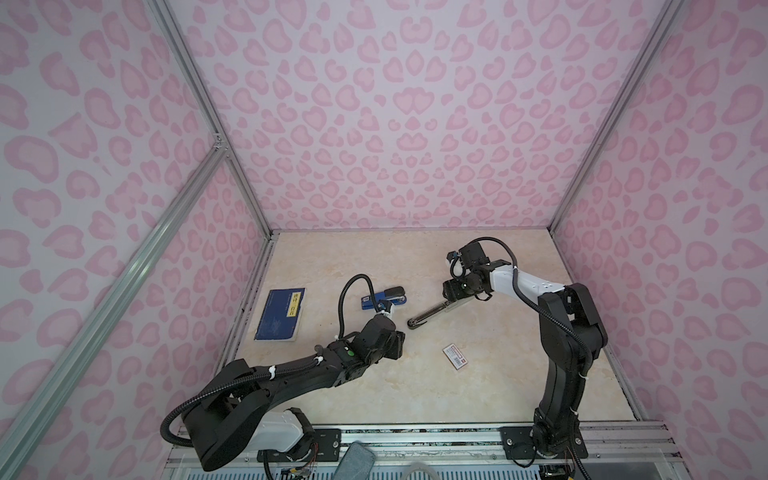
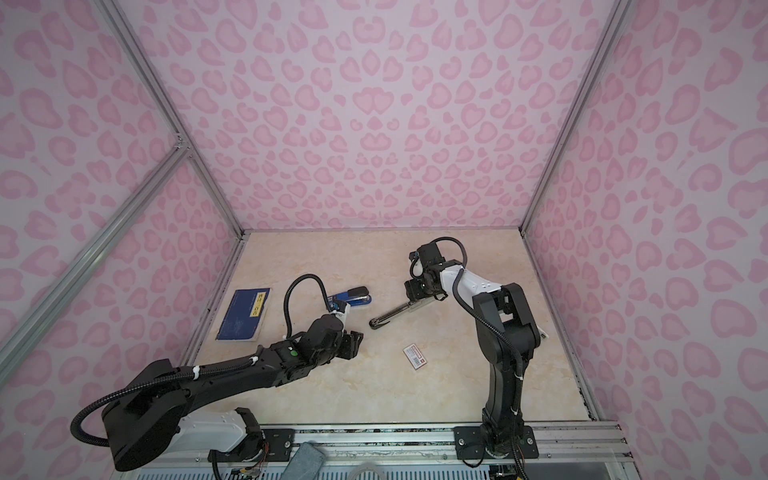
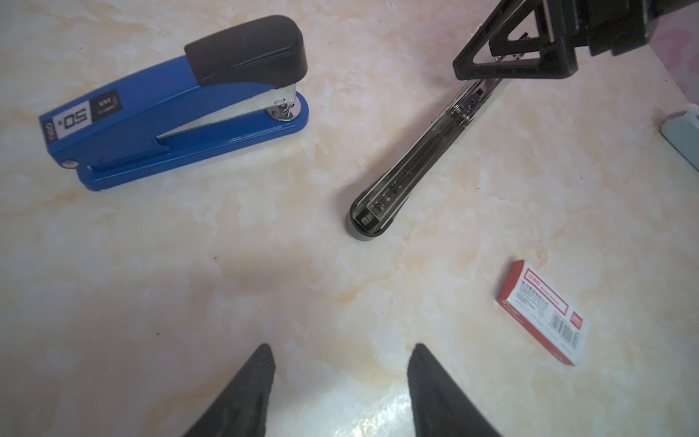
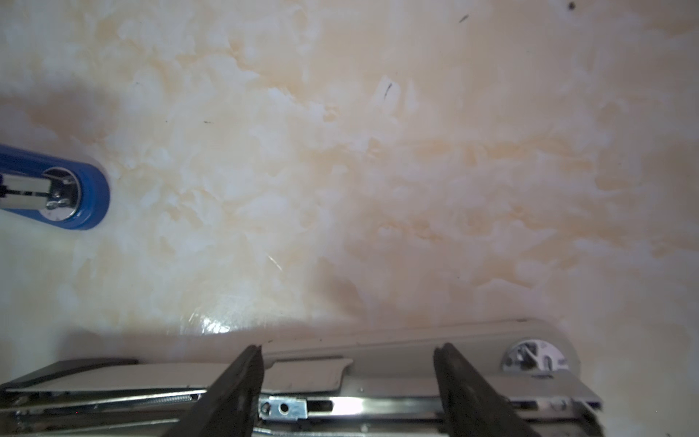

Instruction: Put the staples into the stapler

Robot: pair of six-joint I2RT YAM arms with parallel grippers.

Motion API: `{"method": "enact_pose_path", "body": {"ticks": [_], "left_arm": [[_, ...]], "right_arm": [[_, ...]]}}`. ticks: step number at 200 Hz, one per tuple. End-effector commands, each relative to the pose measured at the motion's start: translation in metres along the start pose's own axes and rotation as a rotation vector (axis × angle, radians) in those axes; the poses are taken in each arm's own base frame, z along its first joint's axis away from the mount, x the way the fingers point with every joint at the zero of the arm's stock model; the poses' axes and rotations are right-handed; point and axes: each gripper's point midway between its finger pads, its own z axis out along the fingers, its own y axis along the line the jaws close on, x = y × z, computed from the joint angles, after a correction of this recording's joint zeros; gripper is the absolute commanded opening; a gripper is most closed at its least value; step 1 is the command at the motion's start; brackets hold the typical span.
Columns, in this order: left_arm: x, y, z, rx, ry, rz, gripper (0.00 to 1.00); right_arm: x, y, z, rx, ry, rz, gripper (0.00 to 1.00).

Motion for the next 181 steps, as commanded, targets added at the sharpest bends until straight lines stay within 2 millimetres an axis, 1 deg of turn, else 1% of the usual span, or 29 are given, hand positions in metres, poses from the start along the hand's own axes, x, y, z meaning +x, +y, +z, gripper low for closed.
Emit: {"method": "enact_pose_path", "body": {"ticks": [1, 21, 49, 67, 90, 114, 153, 168, 181], "left_arm": [[-0.003, -0.003, 0.003, 0.007, -0.004, -0.006, 0.60], [-0.002, -0.004, 0.006, 0.010, 0.006, -0.008, 0.59], [0.001, -0.005, 0.010, 0.013, 0.015, -0.012, 0.59], [0.002, -0.005, 0.012, 0.009, 0.025, -0.004, 0.59], [0.002, -0.006, 0.014, 0.007, 0.032, 0.004, 0.58], [-0.001, -0.006, 0.013, 0.004, 0.024, 0.004, 0.58], [-0.001, -0.003, 0.009, -0.006, 0.016, 0.004, 0.58], [0.000, -0.002, 0.010, -0.010, 0.020, 0.005, 0.58], [0.000, -0.002, 0.010, -0.011, 0.020, 0.003, 0.58]], "right_arm": [[0.025, 0.001, -0.002, -0.033, 0.071, 0.053, 0.73], [0.035, 0.007, -0.008, -0.068, 0.083, 0.072, 0.73], [0.060, 0.023, -0.012, -0.129, 0.126, 0.075, 0.72], [0.077, 0.039, -0.013, -0.165, 0.167, 0.051, 0.72], [0.089, 0.055, -0.013, -0.157, 0.208, -0.020, 0.72], [0.090, 0.064, -0.012, -0.143, 0.208, -0.071, 0.73], [0.079, 0.077, -0.014, -0.134, 0.180, -0.174, 0.73], [0.079, 0.083, -0.011, -0.126, 0.196, -0.222, 0.73], [0.083, 0.089, -0.007, -0.126, 0.222, -0.261, 0.73]]}}
